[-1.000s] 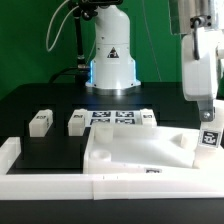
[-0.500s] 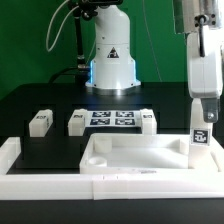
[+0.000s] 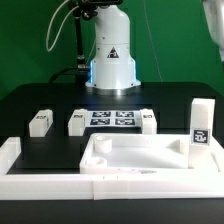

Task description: Assemble desk

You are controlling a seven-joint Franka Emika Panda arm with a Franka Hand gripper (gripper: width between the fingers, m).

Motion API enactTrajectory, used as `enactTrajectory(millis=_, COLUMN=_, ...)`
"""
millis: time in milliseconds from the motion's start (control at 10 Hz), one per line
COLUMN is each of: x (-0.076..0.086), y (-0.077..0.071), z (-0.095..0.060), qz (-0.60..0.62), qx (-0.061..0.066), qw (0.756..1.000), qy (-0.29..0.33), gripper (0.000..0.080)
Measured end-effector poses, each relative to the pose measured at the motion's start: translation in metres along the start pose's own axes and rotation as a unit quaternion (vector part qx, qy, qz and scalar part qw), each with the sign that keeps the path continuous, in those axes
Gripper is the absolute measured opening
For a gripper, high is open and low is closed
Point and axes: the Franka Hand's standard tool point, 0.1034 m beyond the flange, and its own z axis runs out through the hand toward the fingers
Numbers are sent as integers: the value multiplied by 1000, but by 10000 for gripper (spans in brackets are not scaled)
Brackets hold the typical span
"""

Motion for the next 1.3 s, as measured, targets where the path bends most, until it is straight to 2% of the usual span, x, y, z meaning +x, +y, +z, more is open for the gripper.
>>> enactTrajectory(millis=100, x=2, y=-1, z=5, qz=-2, qx=4, qw=1000, qy=2, gripper=649)
enactTrajectory(millis=200, x=3, y=0, z=8, qz=-2, qx=2, qw=1000, qy=4, gripper=649)
enactTrajectory(millis=600, x=5, y=2, z=8, qz=-25, qx=3, qw=1000, qy=4, gripper=649)
enactTrajectory(millis=700, x=5, y=11, z=8, qz=-60, qx=-1, qw=998, qy=3, gripper=649)
enactTrajectory(millis=800, x=3, y=25, z=11, qz=-69, qx=0, qw=998, qy=3, gripper=649)
enactTrajectory(millis=900, x=6, y=47, z=18, qz=-102, qx=-15, qw=995, qy=7, gripper=649)
enactTrajectory(millis=1000, x=9, y=55, z=25, qz=-152, qx=-24, qw=988, qy=9, gripper=649)
enactTrajectory(millis=1300, x=10, y=53, z=24, qz=-266, qx=-24, qw=964, qy=7, gripper=649)
